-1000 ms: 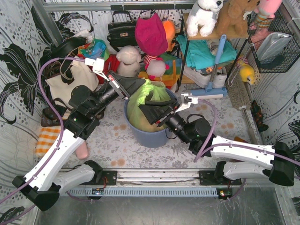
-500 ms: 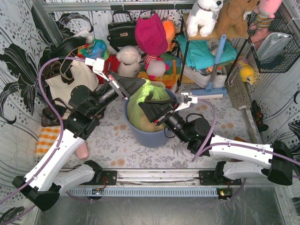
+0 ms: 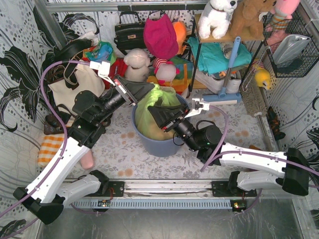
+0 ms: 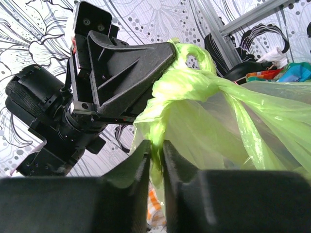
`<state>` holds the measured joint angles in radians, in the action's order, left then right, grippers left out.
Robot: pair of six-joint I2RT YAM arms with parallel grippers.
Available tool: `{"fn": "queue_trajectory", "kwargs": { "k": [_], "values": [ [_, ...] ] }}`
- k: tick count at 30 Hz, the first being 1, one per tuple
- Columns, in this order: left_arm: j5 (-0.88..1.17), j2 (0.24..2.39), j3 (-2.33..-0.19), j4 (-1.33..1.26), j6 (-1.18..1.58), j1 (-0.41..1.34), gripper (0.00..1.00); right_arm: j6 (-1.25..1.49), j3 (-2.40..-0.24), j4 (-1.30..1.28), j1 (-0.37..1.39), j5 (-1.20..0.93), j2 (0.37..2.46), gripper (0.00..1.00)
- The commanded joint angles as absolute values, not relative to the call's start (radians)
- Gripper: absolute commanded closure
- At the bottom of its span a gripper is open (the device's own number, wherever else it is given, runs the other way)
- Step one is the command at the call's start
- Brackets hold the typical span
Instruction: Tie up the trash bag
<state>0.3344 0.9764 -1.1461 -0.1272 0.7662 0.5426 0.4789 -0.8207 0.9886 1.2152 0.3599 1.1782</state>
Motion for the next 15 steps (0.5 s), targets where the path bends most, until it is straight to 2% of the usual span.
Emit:
{"fn": "queue_trajectory", "kwargs": {
  "k": [1, 2, 15],
  "values": [
    [0.348, 0.959, -1.166, -0.192, 0.77, 0.537, 1.0, 0.459, -0.853, 1.067, 1.213, 0.366, 1.179, 0.96],
    [0.345, 0.959, -1.165, -0.191, 0.769, 0.537, 1.0, 0.459, -0.852, 1.063, 1.214, 0.364, 1.175, 1.0],
    [0.288, 0.995, -1.195, -0.145, 0.674, 0.531, 1.0, 0.507, -0.848, 0.726, 1.214, 0.292, 1.0, 1.0]
  ]
}}
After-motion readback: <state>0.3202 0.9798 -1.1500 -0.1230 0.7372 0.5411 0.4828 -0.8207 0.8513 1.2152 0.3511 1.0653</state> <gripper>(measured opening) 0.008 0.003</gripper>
